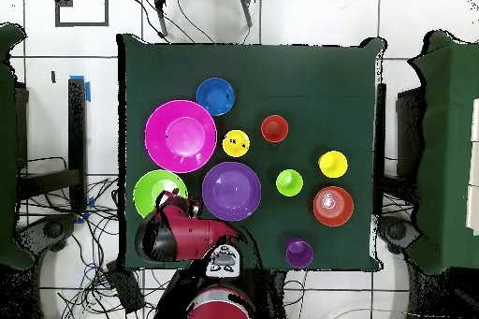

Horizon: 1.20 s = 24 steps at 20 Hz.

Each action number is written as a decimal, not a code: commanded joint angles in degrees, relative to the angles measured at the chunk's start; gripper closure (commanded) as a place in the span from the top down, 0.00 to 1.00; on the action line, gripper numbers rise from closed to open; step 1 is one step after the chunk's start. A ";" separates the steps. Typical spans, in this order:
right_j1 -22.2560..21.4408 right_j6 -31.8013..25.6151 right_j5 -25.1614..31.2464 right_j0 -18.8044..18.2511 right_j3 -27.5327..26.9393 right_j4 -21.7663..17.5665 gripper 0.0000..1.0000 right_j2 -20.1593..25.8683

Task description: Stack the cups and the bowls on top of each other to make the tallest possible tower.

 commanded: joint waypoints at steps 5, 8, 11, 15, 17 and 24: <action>4.63 5.64 3.25 0.08 0.15 -1.89 1.00 4.89; 6.17 5.41 2.14 -0.48 -0.67 -2.39 1.00 5.39; 7.09 5.39 1.30 -0.41 -1.18 -2.53 1.00 5.26; 7.64 5.72 0.31 -0.29 -1.20 -2.66 1.00 5.16; 7.67 5.71 0.44 -0.35 -1.25 -2.74 1.00 5.19; 7.72 5.41 0.20 -0.56 -1.50 -3.79 0.00 5.24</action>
